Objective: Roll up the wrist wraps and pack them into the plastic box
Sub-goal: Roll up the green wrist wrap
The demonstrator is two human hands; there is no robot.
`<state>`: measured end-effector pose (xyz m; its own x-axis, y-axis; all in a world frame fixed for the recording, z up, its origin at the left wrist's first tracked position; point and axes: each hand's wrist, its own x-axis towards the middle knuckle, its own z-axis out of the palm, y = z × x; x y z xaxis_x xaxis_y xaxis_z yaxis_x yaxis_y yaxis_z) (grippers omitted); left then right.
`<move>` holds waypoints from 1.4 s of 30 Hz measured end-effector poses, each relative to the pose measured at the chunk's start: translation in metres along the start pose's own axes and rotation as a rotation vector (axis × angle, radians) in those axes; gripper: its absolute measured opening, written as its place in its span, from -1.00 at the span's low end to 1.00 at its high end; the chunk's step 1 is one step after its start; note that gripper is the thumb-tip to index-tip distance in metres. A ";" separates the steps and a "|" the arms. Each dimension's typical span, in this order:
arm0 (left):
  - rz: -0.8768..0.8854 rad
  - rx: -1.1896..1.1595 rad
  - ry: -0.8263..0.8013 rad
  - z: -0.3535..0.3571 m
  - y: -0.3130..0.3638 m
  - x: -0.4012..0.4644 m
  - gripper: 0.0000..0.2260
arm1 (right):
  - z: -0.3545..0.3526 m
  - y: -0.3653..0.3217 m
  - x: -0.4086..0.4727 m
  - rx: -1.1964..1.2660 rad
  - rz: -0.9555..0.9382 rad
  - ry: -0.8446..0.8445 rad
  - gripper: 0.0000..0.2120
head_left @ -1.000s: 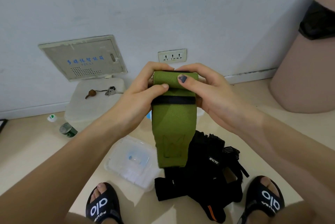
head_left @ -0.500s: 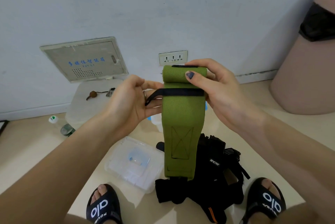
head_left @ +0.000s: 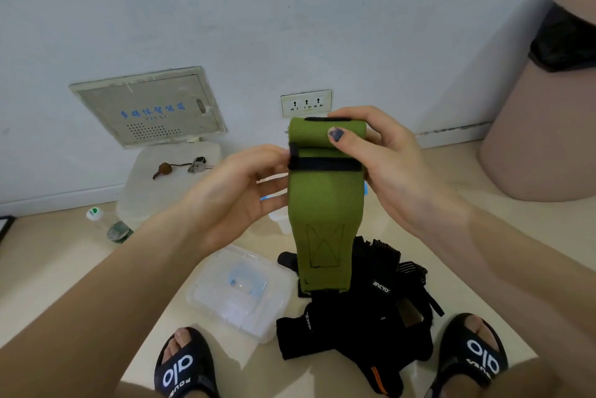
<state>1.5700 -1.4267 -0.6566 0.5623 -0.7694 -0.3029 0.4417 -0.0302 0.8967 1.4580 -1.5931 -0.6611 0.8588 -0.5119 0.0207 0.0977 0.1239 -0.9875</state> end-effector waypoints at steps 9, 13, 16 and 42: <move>0.299 0.364 0.143 0.005 -0.011 0.004 -0.76 | 0.005 0.000 -0.004 0.031 0.014 -0.017 -0.85; 0.299 0.354 0.122 0.003 -0.009 0.003 -0.67 | 0.006 -0.001 -0.005 0.089 0.043 -0.037 -0.82; 0.341 0.431 0.103 0.001 -0.006 0.001 -0.62 | 0.006 0.000 -0.006 0.121 0.052 -0.056 -0.81; 0.476 0.530 -0.025 -0.004 -0.002 -0.003 -0.72 | 0.009 0.003 -0.006 0.071 0.066 -0.106 -0.57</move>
<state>1.5699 -1.4220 -0.6585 0.5904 -0.7907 0.1620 -0.2507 0.0112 0.9680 1.4576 -1.5823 -0.6633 0.9123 -0.4087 -0.0236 0.0716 0.2159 -0.9738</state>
